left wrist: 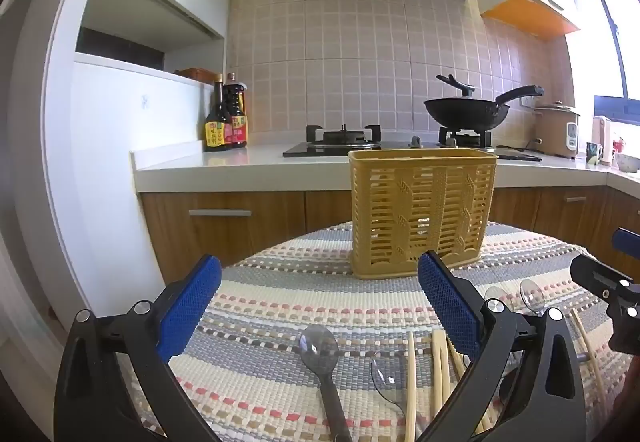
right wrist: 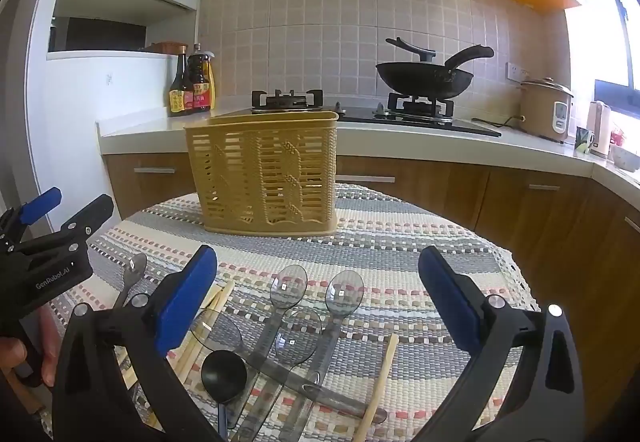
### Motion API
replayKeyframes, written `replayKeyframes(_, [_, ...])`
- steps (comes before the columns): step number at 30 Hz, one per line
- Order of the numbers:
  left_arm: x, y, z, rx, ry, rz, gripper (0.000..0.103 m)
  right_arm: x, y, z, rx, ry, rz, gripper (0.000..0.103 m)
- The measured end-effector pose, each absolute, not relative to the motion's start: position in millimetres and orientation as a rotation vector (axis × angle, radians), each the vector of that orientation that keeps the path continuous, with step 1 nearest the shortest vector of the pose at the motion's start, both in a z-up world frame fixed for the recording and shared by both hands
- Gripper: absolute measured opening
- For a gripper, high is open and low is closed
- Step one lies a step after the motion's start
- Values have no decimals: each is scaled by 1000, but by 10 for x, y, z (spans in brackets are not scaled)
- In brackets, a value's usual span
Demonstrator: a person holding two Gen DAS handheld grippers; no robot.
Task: Organize utensils
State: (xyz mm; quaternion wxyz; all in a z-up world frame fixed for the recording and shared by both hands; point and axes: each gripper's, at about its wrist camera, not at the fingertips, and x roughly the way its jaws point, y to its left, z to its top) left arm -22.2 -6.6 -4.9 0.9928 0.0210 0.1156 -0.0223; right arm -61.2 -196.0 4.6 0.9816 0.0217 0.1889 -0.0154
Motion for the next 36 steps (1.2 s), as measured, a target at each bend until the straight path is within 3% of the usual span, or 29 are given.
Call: replayKeyframes(36, [-219,-5,-41,46,229,-41,96,-628,-1915,48,24,356,-26,97])
